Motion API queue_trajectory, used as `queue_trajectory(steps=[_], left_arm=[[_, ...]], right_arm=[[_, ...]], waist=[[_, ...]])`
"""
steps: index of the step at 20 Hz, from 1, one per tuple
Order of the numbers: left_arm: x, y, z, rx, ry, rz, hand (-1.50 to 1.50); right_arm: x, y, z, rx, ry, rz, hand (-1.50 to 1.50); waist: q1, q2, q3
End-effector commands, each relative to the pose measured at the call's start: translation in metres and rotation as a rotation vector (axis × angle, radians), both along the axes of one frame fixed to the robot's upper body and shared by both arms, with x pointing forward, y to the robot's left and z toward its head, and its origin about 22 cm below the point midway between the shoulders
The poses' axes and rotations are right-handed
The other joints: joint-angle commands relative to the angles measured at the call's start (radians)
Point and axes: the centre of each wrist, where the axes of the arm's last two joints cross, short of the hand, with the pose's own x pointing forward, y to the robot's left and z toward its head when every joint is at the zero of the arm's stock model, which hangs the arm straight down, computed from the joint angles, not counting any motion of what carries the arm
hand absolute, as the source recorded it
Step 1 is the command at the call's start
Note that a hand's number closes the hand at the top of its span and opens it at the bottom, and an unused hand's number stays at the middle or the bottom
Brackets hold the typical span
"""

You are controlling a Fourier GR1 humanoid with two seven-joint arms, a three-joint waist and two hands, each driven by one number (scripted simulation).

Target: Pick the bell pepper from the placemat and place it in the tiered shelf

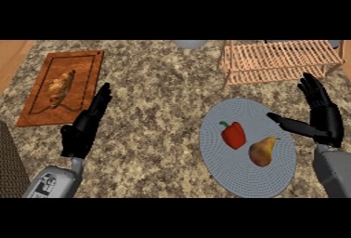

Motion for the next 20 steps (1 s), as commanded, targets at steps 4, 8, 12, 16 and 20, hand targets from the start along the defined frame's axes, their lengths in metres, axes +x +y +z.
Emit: queue_trajectory(steps=[4, 8, 12, 16, 20], left_arm=[[0.000, -0.011, -0.002, 0.003, 0.014, -0.006, 0.00], [-0.004, -0.014, -0.002, 0.002, 0.015, 0.005, 0.00], [-0.004, -0.004, -0.016, 0.006, 0.014, 0.003, 0.00], [0.002, -0.012, -0.006, 0.003, 0.016, -0.006, 0.00], [-0.001, 0.005, -0.010, 0.015, 0.015, -0.003, 0.00]], right_arm=[[0.004, 0.002, 0.036, -0.209, 0.140, 0.271, -1.50], [0.012, 0.028, 0.083, -0.339, 0.194, 0.288, -1.50], [-0.002, 0.033, 0.102, -0.468, 0.283, 0.331, -1.50], [0.008, 0.059, 0.139, -0.688, 0.407, 0.390, -1.50], [-0.005, 0.080, 0.160, -0.870, 0.496, 0.421, -1.50]], waist=[[-0.003, -0.008, -0.002], [-0.008, -0.013, -0.004], [-0.013, -0.011, -0.004], [0.001, -0.011, -0.005], [-0.002, -0.012, -0.005]])
